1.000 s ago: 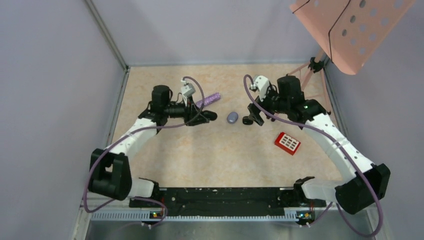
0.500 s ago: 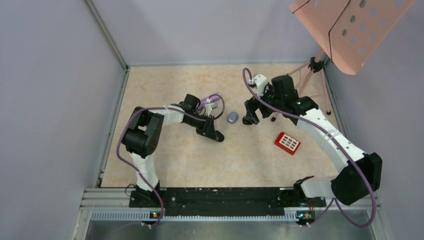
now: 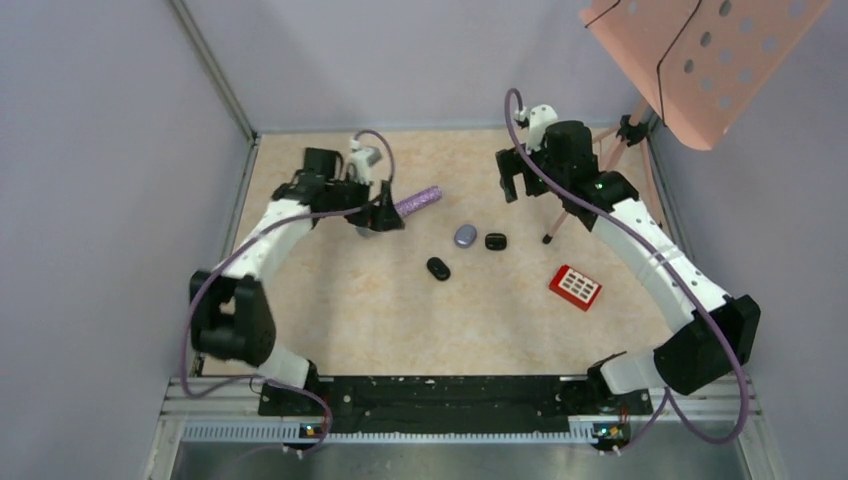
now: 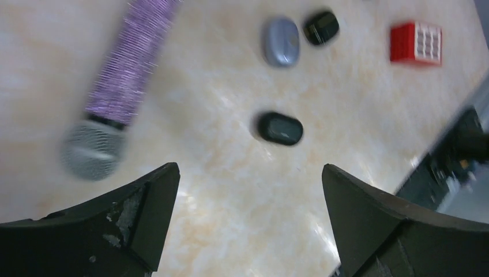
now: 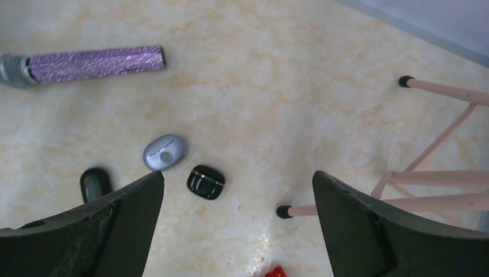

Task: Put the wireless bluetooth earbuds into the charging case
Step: Reset both arms

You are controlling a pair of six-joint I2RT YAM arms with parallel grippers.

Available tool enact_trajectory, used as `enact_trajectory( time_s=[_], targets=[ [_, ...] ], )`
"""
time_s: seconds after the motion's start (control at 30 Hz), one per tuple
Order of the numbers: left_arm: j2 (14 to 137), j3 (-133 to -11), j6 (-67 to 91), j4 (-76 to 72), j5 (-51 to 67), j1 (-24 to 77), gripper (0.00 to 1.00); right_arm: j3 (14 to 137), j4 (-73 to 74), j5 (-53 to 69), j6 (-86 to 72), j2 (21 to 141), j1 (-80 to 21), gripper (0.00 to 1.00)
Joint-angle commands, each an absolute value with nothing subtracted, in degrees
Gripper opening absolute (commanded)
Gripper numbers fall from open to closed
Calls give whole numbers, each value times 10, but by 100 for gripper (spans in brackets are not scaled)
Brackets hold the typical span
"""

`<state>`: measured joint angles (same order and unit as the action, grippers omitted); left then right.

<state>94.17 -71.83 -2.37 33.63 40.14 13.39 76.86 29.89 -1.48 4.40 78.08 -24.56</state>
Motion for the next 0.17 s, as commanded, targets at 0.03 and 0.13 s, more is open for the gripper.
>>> enact_trajectory(
  time_s=[0.03, 0.13],
  targets=[
    [714, -601, 96, 44, 186, 79, 99, 815, 254, -105, 5, 819, -242, 98],
    [697, -582, 72, 7, 130, 79, 99, 821, 246, -73, 4, 832, -242, 99]
  ],
)
